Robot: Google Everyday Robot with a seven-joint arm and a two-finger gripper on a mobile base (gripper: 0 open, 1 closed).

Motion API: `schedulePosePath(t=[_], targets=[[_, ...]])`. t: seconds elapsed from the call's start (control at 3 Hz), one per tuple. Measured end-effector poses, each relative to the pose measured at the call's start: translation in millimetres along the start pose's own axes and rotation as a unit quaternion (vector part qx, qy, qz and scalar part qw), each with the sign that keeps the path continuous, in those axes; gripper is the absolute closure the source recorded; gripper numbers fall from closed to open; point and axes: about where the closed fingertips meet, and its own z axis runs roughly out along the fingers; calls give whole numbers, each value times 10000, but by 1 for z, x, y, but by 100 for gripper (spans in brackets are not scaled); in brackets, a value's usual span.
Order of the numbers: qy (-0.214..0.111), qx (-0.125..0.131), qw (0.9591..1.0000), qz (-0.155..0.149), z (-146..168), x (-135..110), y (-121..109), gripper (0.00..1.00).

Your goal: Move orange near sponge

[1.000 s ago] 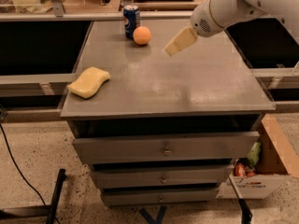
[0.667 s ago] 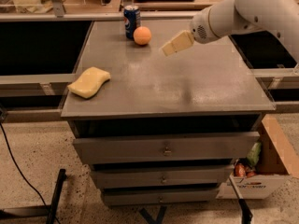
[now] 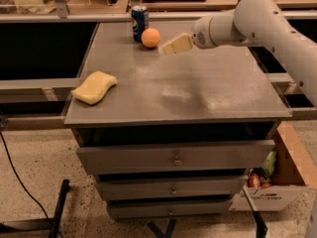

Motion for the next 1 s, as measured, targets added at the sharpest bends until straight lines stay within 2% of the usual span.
schedulePosePath(t=[0.67, 1.0], targets=[[-292, 54, 9995, -102, 52, -5, -18, 0], [-365, 61, 9993, -59, 76, -9, -21, 0]])
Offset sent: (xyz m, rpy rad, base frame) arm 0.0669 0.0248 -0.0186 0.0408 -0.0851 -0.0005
